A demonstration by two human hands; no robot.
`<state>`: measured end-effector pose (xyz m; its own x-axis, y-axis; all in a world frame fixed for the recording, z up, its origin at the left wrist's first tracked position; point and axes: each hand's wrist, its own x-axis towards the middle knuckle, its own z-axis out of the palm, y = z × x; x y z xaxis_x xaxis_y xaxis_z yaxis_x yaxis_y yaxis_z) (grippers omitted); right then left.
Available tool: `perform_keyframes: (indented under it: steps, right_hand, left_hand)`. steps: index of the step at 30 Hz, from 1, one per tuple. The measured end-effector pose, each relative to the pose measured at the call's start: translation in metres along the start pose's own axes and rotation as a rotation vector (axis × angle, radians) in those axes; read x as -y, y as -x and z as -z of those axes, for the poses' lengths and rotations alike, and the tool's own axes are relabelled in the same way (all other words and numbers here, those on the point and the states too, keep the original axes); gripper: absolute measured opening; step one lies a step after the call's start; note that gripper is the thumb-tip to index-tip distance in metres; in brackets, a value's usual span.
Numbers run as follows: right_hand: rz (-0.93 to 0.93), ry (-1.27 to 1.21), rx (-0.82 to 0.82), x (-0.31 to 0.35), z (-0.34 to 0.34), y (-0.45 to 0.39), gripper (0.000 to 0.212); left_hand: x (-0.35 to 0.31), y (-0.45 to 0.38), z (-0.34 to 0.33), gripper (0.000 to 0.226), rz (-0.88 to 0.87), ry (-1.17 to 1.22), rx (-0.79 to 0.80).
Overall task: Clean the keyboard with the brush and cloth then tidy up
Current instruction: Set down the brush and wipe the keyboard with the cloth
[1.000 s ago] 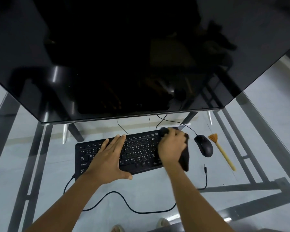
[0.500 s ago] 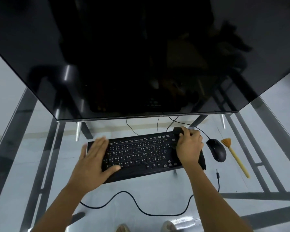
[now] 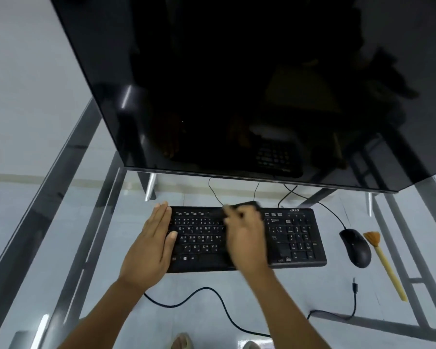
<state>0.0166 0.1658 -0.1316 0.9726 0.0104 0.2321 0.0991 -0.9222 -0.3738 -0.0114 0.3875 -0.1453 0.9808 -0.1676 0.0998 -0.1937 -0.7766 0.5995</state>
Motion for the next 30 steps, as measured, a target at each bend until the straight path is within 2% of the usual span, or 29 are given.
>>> perform_keyframes:
  steps: [2,4,6,8,10,11,14,16,18,21,22,24,26,28,30]
  right_hand:
    - [-0.225,0.031,-0.109,-0.017,0.005,-0.008,0.022]
    - [-0.246,0.032,-0.134,0.002,0.0,-0.008,0.03]
    - [-0.155,-0.015,-0.083,0.04,-0.011,0.001,0.033]
    - [0.082,-0.042,0.019,0.072,-0.018,0.011,0.037]
    - [0.281,-0.035,0.175,0.071,-0.02,0.01,0.04]
    - [0.28,-0.044,0.193,0.061,-0.015,0.004,0.04]
    - [0.023,-0.036,0.011,0.017,0.002,-0.016,0.032]
    - [-0.16,-0.028,-0.051,0.01,0.002,-0.019,0.031]
    - [-0.167,-0.031,-0.051,0.036,-0.006,-0.014,0.031]
    - [0.043,-0.12,0.114,0.091,-0.017,0.001,0.029]
    - [0.078,-0.168,0.197,0.096,-0.018,0.0,0.025]
    - [0.112,-0.163,0.185,0.084,-0.013,-0.006,0.025]
    - [0.048,-0.099,0.064,0.05,-0.008,-0.013,0.029]
    - [-0.133,-0.059,-0.029,0.03,-0.004,-0.02,0.031]
    - [-0.224,-0.039,-0.02,0.043,-0.007,-0.021,0.032]
  left_hand:
    - [0.001,0.0,0.0,0.06,0.005,0.006,0.002]
    - [0.002,0.0,-0.001,0.061,0.012,0.019,0.008]
    - [0.001,0.0,-0.001,0.062,0.011,0.032,0.009]
    - [0.0,0.0,0.0,0.059,0.004,0.035,0.004]
    - [0.003,-0.002,-0.001,0.056,-0.003,-0.006,-0.017]
    - [0.004,-0.002,-0.002,0.055,0.005,-0.039,-0.03]
    - [0.003,-0.004,-0.001,0.055,0.096,-0.079,-0.068]
    - [0.002,-0.003,0.0,0.054,0.108,-0.073,-0.076]
    - [0.002,-0.002,0.0,0.055,0.107,-0.079,-0.061]
    - [0.005,-0.003,-0.003,0.062,0.085,-0.084,-0.03]
    - [0.006,-0.003,-0.003,0.064,0.085,-0.071,-0.031]
    - [0.007,-0.004,-0.002,0.066,0.092,-0.044,-0.04]
    - [0.006,-0.003,-0.001,0.067,0.103,-0.034,-0.041]
    - [0.005,-0.004,0.001,0.067,0.108,-0.022,-0.041]
    - [0.004,-0.004,0.001,0.067,0.105,-0.01,-0.046]
